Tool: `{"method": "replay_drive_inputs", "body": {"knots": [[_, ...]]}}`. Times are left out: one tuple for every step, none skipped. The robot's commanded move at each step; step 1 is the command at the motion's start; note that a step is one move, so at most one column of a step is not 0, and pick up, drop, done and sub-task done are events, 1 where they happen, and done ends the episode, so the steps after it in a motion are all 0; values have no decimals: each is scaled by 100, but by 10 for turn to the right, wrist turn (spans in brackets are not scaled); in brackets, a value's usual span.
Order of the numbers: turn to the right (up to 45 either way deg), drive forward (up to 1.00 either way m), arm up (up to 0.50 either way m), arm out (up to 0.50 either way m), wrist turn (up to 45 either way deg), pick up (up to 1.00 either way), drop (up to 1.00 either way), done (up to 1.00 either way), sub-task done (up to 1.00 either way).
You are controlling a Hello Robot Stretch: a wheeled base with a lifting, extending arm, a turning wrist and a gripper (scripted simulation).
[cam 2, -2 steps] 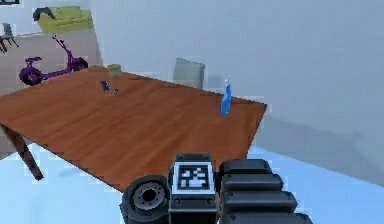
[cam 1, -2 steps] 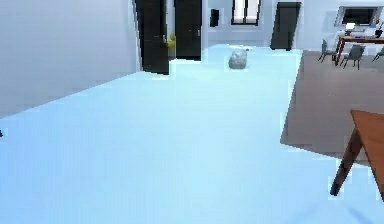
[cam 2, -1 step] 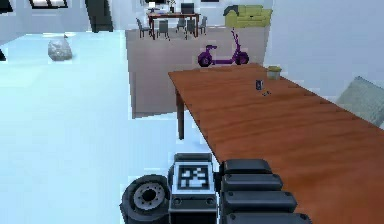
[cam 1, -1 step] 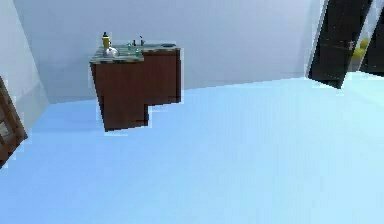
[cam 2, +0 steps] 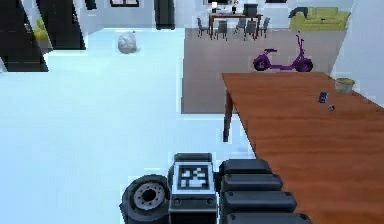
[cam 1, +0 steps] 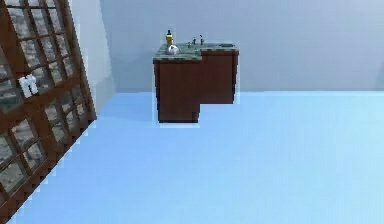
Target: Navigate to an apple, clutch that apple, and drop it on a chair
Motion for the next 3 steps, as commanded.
{"method": "replay_drive_inputs", "body": {"knots": [[0,20,0,0,0,0,0,0,0],[450,0,0,0,0,0,0,0,0],[420,0,0,0,0,0,0,0,0]]}}
